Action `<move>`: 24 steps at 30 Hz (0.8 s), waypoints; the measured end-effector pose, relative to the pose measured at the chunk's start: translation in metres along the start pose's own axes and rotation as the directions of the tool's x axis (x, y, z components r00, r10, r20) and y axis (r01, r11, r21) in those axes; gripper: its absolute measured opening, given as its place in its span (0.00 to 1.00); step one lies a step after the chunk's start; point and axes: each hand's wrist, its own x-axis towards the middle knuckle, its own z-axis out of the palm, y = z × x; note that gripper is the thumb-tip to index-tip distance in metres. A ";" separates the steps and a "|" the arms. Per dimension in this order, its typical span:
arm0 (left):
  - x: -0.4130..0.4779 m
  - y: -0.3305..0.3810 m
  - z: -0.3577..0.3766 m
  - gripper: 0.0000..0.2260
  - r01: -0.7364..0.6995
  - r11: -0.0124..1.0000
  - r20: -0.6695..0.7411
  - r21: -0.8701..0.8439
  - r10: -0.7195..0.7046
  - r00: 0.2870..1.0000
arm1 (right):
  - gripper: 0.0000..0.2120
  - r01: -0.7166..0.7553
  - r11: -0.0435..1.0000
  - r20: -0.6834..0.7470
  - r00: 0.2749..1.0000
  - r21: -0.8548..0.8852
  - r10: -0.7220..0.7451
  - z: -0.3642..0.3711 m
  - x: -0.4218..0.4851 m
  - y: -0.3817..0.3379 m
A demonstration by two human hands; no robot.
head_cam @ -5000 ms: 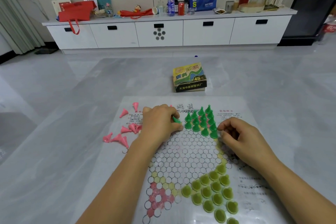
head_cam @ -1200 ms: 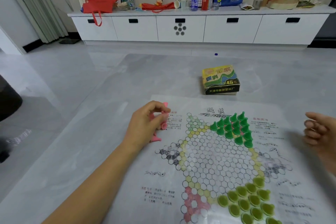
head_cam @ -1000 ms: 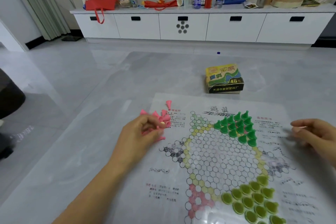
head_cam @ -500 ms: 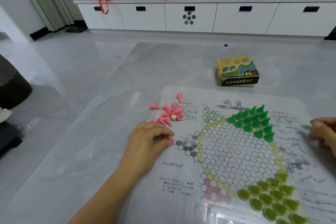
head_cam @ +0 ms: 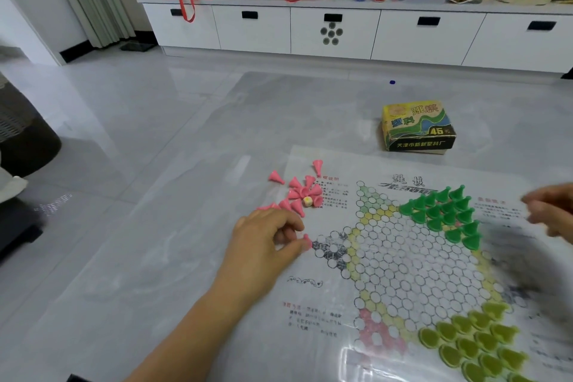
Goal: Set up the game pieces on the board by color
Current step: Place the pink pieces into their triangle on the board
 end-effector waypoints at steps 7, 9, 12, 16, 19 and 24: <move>0.012 -0.004 -0.020 0.11 0.070 0.991 0.026 0.115 -0.074 0.997 | 0.02 0.329 0.938 0.291 0.913 -0.108 -0.286 0.094 0.004 -0.185; 0.015 -0.008 -0.024 0.10 0.081 0.987 0.037 0.137 -0.087 0.996 | 0.05 0.402 0.903 0.333 0.881 -0.154 -0.335 0.116 0.013 -0.199; 0.020 -0.012 -0.032 0.08 0.132 0.986 0.065 0.105 -0.139 0.988 | 0.08 0.454 0.868 0.338 0.864 -0.202 -0.373 0.140 0.026 -0.207; 0.020 -0.008 -0.030 0.09 0.177 0.984 0.188 0.021 -0.178 0.966 | 0.11 0.466 0.833 0.350 0.865 -0.299 -0.358 0.158 0.033 -0.208; 0.019 -0.003 -0.020 0.12 0.127 0.990 0.211 0.057 -0.136 0.968 | 0.08 0.455 0.848 0.348 0.868 -0.273 -0.354 0.159 0.032 -0.206; 0.020 0.001 -0.013 0.07 0.026 0.975 0.212 0.223 -0.074 0.974 | 0.09 0.425 0.877 0.388 0.864 -0.223 -0.321 0.147 0.023 -0.192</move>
